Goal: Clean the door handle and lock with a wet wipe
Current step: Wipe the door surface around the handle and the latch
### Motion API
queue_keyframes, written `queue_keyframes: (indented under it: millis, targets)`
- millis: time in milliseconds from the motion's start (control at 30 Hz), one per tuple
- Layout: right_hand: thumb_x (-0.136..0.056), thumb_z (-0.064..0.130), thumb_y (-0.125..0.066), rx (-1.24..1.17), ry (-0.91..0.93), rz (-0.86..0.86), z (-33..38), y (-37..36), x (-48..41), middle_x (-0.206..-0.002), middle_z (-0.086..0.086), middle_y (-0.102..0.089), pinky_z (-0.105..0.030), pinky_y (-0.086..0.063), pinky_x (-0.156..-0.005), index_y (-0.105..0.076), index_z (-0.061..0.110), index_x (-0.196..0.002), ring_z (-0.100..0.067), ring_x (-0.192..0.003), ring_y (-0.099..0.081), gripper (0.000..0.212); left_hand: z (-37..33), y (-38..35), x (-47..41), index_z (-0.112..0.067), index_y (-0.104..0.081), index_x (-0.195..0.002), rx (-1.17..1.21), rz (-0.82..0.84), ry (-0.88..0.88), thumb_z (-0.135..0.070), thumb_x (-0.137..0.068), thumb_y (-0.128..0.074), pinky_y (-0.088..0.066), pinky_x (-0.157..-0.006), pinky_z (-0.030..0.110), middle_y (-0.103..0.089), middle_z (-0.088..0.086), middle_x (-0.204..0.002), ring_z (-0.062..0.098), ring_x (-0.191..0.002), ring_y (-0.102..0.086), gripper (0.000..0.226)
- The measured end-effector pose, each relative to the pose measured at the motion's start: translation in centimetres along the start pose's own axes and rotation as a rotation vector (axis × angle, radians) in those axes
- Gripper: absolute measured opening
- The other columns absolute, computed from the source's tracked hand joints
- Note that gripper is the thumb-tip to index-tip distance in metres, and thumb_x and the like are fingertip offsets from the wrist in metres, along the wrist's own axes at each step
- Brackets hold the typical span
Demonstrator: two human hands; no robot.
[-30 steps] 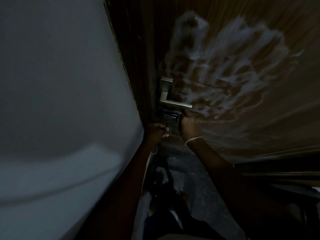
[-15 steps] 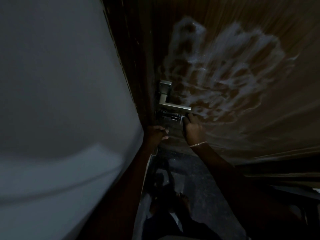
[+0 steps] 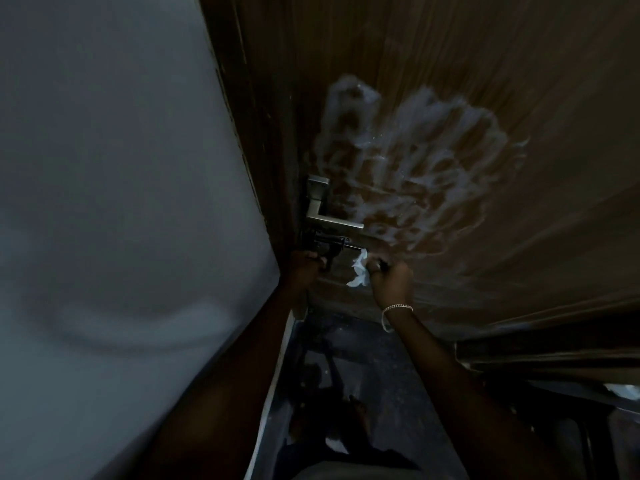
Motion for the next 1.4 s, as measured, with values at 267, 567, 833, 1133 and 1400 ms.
queue_keyframes:
  millis: [267,567,833,1133,1400]
  targets:
    - [-0.087,-0.014,-0.060,-0.325,0.059,-0.059,3.4,4.5,1.3,-0.094,-0.014,-0.075,-0.037,-0.057,-0.080,-0.075,-0.002,-0.095,-0.023,-0.088,-0.070,0.021,-3.8,2.3,4.3,-0.004,-0.064,-0.123,-0.055,-0.012,-0.054,-0.017,-0.092,-0.069,-0.047,-0.110,0.044,-0.064,0.016,-0.129,0.033,-0.122,-0.060,0.034]
    - [-0.087,0.011,-0.074,-0.385,0.279,-0.145,15.0,9.1,0.4,-0.082,0.005,-0.074,-0.016,-0.050,-0.075,-0.078,0.022,-0.085,-0.008,-0.082,-0.068,0.011,-10.6,5.3,9.9,-0.007,-0.073,-0.112,-0.136,-0.129,-0.369,-0.022,-0.092,-0.069,-0.055,-0.090,0.031,-0.074,0.013,-0.105,0.029,-0.101,-0.070,0.025]
    - [-0.094,0.004,-0.062,0.155,0.891,-0.409,30.7,9.2,0.2,-0.104,-0.015,-0.062,-0.022,-0.049,-0.076,-0.067,0.002,-0.107,-0.021,-0.088,-0.060,0.014,-17.4,8.0,13.4,-0.023,-0.077,-0.095,-0.074,-0.242,-0.597,-0.025,-0.087,-0.071,-0.055,-0.079,0.022,-0.074,-0.005,-0.087,0.013,-0.088,-0.072,0.010]
    - [-0.089,0.006,-0.068,0.297,0.916,-0.408,31.4,7.6,-0.5,-0.095,-0.012,-0.057,-0.026,-0.045,-0.061,-0.068,0.004,-0.108,-0.019,-0.077,-0.055,0.019,-17.6,9.4,13.7,-0.013,-0.076,-0.106,-0.071,-0.313,-0.626,-0.028,-0.088,-0.071,-0.053,-0.075,0.017,-0.074,-0.004,-0.092,0.010,-0.086,-0.069,0.024]
    - [-0.091,0.004,-0.067,0.393,0.933,-0.361,30.8,6.1,-0.1,-0.095,-0.012,-0.057,-0.030,-0.049,-0.062,-0.067,0.003,-0.107,-0.022,-0.079,-0.054,0.016,-14.2,6.2,11.0,-0.004,-0.074,-0.087,-0.258,-0.221,-0.449,-0.019,-0.091,-0.064,-0.046,-0.059,0.021,-0.069,0.005,-0.079,0.018,-0.073,-0.064,0.018]
Point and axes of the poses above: each hand's wrist, its own x-axis away from the middle knuckle, its own y-axis out of the back of the hand, z = x × y, the point moved 9 cm from there along -x, towards the middle knuckle
